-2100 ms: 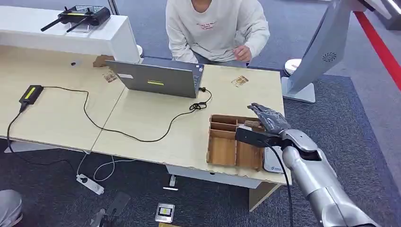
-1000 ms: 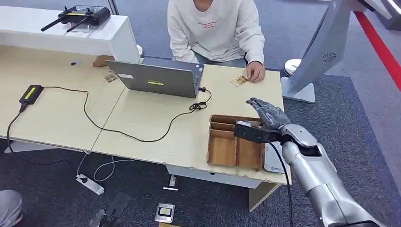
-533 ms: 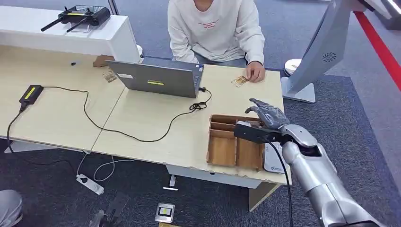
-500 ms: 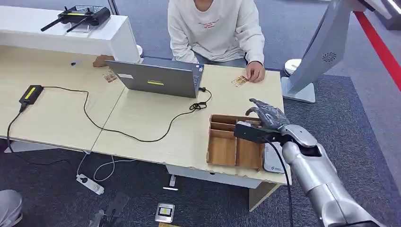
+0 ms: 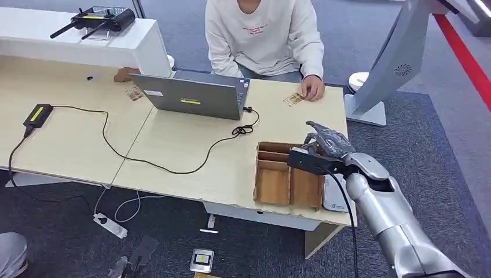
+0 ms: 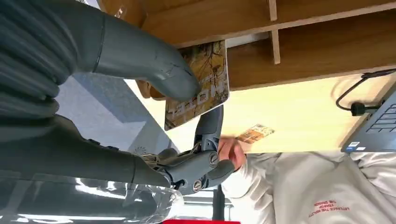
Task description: Pass the card to the sensor for recognition and then transmit it.
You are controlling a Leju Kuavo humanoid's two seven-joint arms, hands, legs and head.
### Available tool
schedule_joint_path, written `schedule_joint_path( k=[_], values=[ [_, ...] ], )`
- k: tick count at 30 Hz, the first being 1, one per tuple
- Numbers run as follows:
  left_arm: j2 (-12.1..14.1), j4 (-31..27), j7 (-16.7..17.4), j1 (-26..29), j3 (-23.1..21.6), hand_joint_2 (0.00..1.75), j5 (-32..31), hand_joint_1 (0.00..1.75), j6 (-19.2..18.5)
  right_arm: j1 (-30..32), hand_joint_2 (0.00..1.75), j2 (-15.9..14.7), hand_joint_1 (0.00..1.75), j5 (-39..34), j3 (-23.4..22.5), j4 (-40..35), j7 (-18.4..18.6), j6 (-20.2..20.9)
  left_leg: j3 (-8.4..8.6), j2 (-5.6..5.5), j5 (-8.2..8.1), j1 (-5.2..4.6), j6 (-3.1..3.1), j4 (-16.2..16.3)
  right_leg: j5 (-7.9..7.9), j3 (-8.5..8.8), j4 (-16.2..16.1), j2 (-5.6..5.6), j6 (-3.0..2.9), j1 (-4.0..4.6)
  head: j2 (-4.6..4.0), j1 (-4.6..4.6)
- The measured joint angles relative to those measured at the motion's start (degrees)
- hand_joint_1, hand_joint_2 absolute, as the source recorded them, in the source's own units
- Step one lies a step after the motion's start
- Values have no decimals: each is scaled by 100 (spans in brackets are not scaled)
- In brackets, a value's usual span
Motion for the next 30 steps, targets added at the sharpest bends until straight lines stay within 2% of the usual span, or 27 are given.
schedule_joint_path(
  k=[12, 17, 26, 30],
  values=[
    [-42, 37, -118, 0, 103, 175, -98, 0, 0, -10, 175, -18, 175, -126, -135, -175, -41, -52, -1, 0, 0, 0, 0, 1, 0, 0, 0, 0, 0, 0, 0, 0],
    [-52, 87, -225, -9, 120, 175, -166, 0, 4, -72, 175, -116, 175, -299, -273, -761, 66, 324, 0, 0, 0, 0, 0, 1, 0, 0, 0, 1, 0, 0, 0, 0],
    [-72, 164, -275, -19, 206, 175, -184, 0, -11, -92, 175, -243, 175, -304, -444, -1386, 83, 354, 1, 0, 0, 0, 0, 1, 0, 0, 0, 0, 0, 0, 0, 0],
    [-48, 230, -566, -46, 232, 175, -218, 0, -251, -125, 175, -280, 175, -354, -549, -1664, 133, 389, -1, 0, 0, 1, 0, 0, 0, 0, 1, 0, 0, 1, 0, 2]
  ],
)
